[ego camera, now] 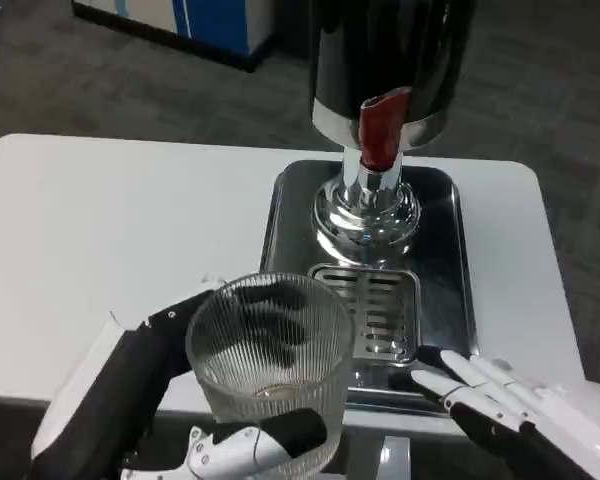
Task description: Grasp the cup under the faucet to collect the drink, then remove the cup.
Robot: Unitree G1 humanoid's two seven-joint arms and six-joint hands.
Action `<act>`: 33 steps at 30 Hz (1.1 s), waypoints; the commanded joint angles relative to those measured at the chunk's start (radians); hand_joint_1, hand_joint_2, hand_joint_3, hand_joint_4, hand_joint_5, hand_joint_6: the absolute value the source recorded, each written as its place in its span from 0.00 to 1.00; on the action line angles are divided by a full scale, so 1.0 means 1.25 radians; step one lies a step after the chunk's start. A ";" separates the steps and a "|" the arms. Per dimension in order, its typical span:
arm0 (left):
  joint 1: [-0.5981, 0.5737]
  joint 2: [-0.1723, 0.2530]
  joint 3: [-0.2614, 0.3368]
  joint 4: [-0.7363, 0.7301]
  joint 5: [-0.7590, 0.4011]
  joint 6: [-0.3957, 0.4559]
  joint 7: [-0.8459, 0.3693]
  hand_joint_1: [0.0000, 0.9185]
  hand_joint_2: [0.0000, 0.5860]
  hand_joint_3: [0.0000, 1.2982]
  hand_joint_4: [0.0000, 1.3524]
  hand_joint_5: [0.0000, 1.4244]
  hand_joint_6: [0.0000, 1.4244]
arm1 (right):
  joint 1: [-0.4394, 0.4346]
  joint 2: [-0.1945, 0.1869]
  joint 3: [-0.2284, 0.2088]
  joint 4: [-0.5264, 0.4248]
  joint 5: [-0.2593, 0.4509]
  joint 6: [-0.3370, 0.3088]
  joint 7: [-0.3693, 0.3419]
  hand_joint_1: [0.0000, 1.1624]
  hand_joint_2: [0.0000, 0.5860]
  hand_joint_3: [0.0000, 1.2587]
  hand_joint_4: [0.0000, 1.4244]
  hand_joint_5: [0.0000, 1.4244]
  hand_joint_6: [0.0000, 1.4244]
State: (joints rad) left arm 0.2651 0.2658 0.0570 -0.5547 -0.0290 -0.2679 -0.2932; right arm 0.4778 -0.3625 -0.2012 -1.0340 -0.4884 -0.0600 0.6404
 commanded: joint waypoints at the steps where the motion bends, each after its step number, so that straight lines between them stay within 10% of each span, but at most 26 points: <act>1: -0.020 -0.003 0.000 0.011 0.003 -0.006 0.009 0.70 0.16 0.43 0.38 0.42 0.40 | 0.011 0.004 0.000 -0.011 0.003 0.006 -0.002 0.43 0.78 0.10 0.01 0.00 0.00; 18: -0.184 0.036 0.067 0.248 0.043 -0.071 0.024 0.69 0.15 0.43 0.38 0.42 0.38 | 0.010 0.013 0.012 -0.011 0.001 0.024 -0.007 0.43 0.78 0.11 0.01 0.00 0.00; 33: -0.461 0.061 -0.003 0.657 0.196 -0.222 0.099 0.69 0.17 0.43 0.38 0.41 0.38 | 0.009 0.023 0.015 -0.011 0.000 0.030 -0.001 0.43 0.78 0.11 0.01 0.00 0.00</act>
State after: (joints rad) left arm -0.2557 0.3417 0.0747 0.1969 0.1837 -0.4911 -0.2111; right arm 0.4829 -0.3396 -0.1807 -1.0343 -0.4879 -0.0298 0.6394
